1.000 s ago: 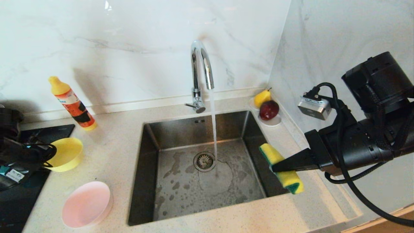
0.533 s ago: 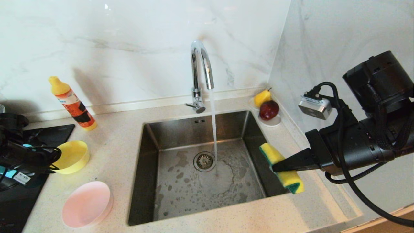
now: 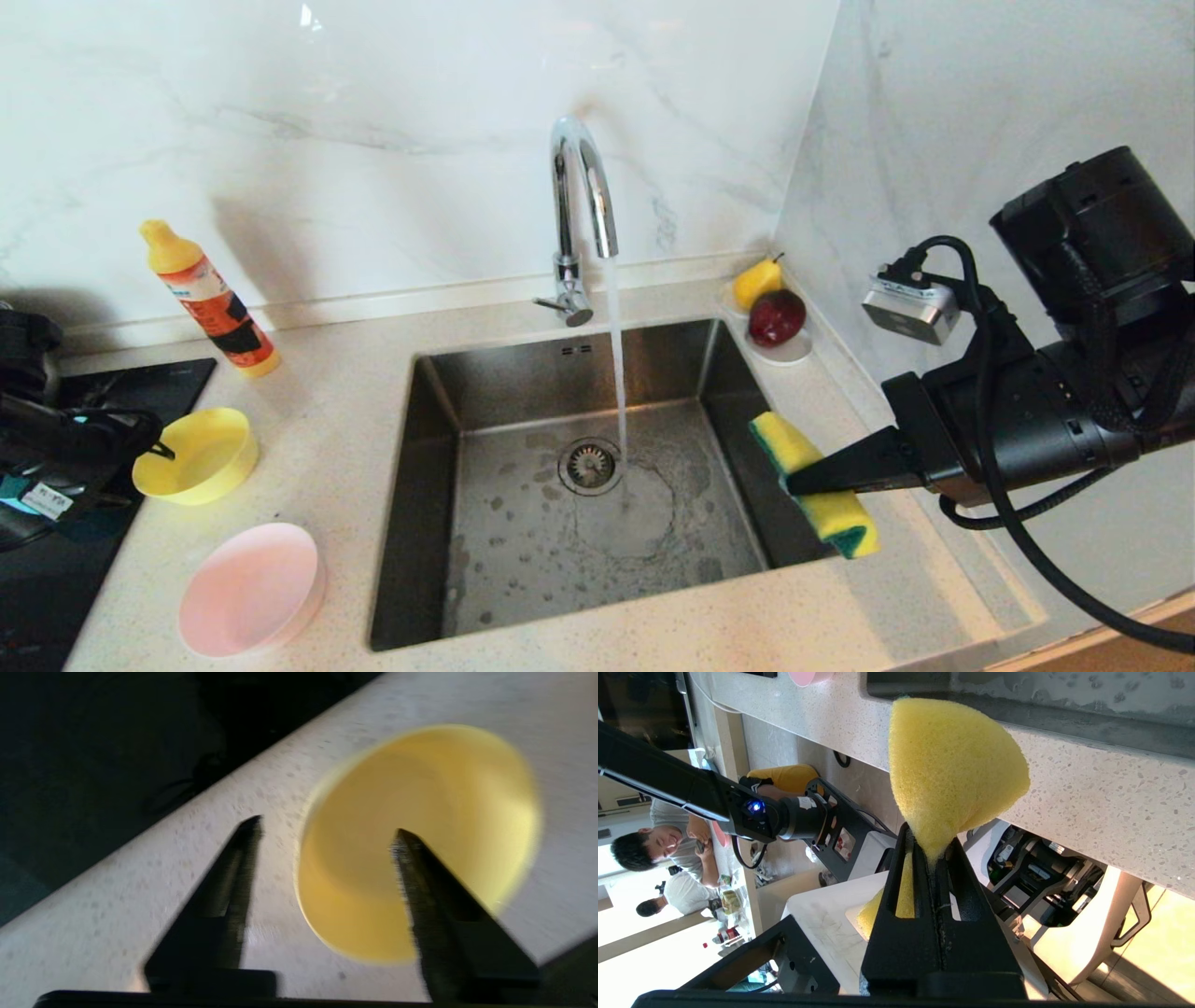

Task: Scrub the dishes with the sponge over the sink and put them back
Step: Place the bowl on the table, then wash the bowl

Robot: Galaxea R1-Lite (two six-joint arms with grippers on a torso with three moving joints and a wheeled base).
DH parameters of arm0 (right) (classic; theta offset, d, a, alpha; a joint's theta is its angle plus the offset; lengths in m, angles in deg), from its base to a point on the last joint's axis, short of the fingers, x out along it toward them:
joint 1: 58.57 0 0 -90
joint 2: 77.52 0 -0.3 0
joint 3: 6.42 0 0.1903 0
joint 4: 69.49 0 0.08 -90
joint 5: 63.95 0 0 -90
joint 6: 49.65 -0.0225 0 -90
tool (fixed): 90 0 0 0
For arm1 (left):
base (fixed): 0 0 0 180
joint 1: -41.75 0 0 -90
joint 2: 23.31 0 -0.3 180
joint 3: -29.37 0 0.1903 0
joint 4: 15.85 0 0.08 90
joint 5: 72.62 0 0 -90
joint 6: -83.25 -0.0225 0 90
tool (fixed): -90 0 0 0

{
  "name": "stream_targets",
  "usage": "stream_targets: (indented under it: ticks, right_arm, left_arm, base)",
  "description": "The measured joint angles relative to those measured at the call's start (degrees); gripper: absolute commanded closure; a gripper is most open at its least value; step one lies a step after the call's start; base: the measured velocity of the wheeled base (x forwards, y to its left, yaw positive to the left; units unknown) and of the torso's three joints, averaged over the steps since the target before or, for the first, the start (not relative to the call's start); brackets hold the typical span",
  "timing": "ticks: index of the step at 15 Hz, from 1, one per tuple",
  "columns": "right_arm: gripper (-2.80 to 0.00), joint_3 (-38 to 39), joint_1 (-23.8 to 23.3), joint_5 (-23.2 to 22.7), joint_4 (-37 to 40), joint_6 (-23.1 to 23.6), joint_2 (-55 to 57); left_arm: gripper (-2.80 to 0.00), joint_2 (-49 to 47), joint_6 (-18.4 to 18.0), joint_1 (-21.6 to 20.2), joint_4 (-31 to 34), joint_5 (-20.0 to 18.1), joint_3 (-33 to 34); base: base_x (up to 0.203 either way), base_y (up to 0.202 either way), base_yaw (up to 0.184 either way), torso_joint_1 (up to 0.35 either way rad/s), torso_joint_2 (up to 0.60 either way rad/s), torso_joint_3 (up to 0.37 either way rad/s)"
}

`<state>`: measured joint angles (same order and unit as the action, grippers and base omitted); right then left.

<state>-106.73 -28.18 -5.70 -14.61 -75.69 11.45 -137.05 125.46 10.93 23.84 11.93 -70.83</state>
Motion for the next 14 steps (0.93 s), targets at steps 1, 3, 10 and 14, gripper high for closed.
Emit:
stream_targets:
  ticks: [1, 3, 10, 14]
  right_arm:
    - [0.00, 0.0, 0.0, 0.1, 0.0, 0.0, 0.0]
    - [0.00, 0.0, 0.0, 0.2, 0.0, 0.0, -0.1]
    - [0.00, 0.2, -0.8, 0.3, -0.1, 0.0, -0.1]
    - [0.00, 0.8, -0.9, 0.3, 0.0, -0.1, 0.3]
  left_arm:
    - [-2.80, 1.2, 0.0, 0.0, 0.2, -0.4, 0.0]
    - [0.00, 4.9, -0.5, -0.1, 0.6, -2.0, 0.5]
    - [0.00, 17.7, -15.2, 3.1, 4.6, -3.0, 10.7]
    - [0.00, 22.5, -22.8, 5.3, 4.9, -3.0, 20.3]
  base:
    - [0.000, 0.000, 0.000, 0.000, 0.00, 0.000]
    - [0.000, 0.000, 0.000, 0.000, 0.00, 0.000]
    - [0.000, 0.000, 0.000, 0.000, 0.00, 0.000]
    - [0.000, 0.000, 0.000, 0.000, 0.00, 0.000]
